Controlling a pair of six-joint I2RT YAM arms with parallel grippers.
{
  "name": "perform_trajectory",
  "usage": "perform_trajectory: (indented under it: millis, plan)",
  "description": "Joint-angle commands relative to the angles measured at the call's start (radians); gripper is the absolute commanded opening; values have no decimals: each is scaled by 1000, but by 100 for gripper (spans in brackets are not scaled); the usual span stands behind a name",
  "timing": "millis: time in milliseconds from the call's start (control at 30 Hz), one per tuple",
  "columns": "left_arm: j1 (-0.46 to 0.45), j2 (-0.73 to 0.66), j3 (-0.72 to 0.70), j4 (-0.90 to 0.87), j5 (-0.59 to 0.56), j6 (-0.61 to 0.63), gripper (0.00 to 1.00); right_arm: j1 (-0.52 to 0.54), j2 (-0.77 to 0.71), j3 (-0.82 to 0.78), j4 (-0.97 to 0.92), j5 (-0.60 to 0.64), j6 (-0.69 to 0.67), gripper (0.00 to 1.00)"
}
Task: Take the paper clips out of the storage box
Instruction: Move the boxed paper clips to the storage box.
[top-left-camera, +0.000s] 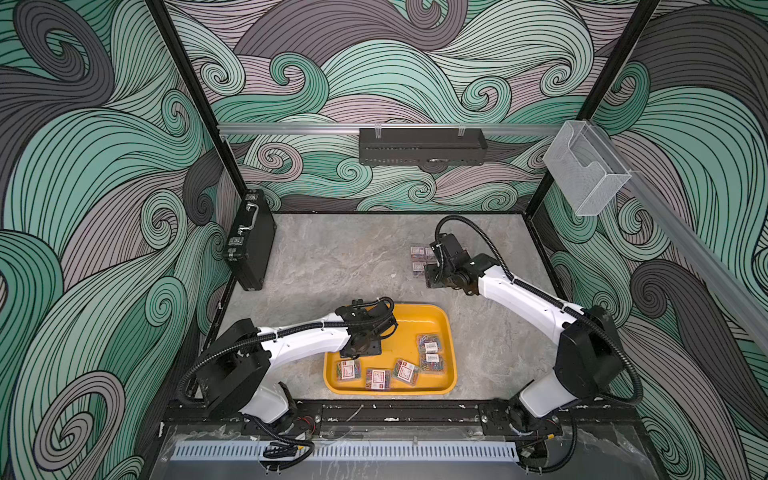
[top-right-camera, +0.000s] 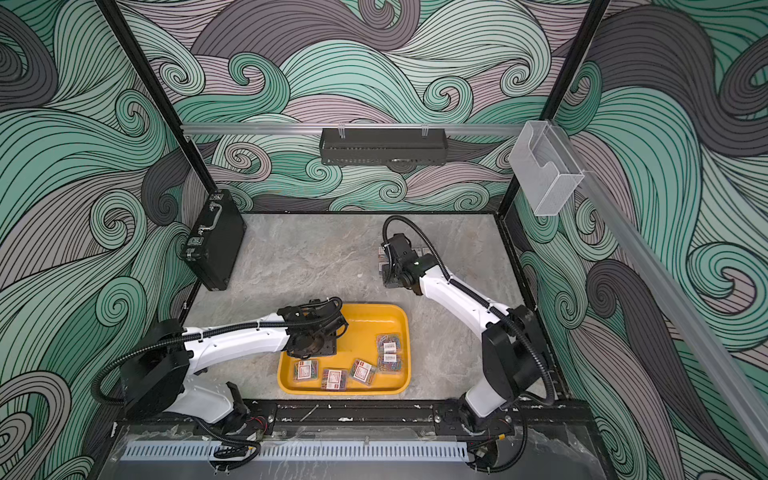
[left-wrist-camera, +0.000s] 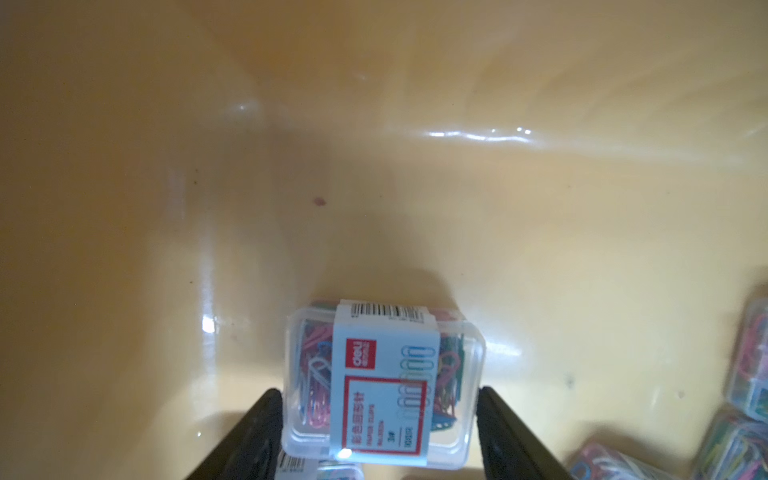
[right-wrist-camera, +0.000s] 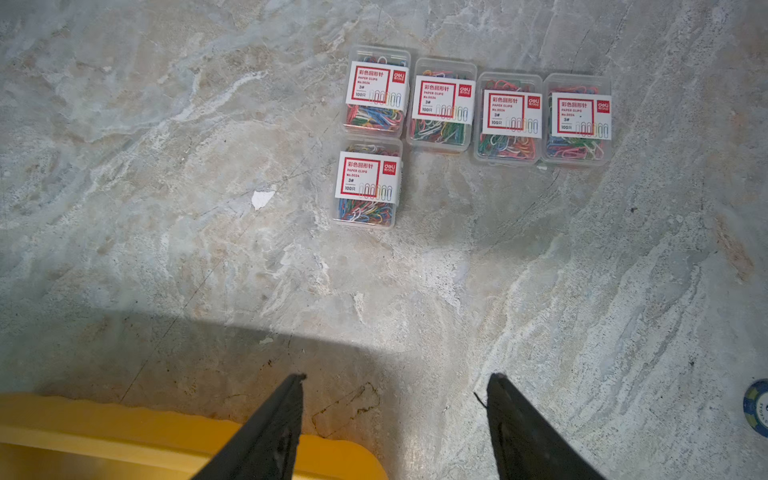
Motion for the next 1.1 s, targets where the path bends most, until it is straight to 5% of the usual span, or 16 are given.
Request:
perform_trajectory:
  millis: [0,700,1067]
  plan:
    - [-4,22,15,-14,12,24,70,4,-34,-9,-15,12,6,71]
    - [35,209,317,108,60,351,66,7,-95,-53,-28,19,-19,71]
    - [222,-37,291,61,37,443,66,145,-192,-145,26,-89,-159,70]
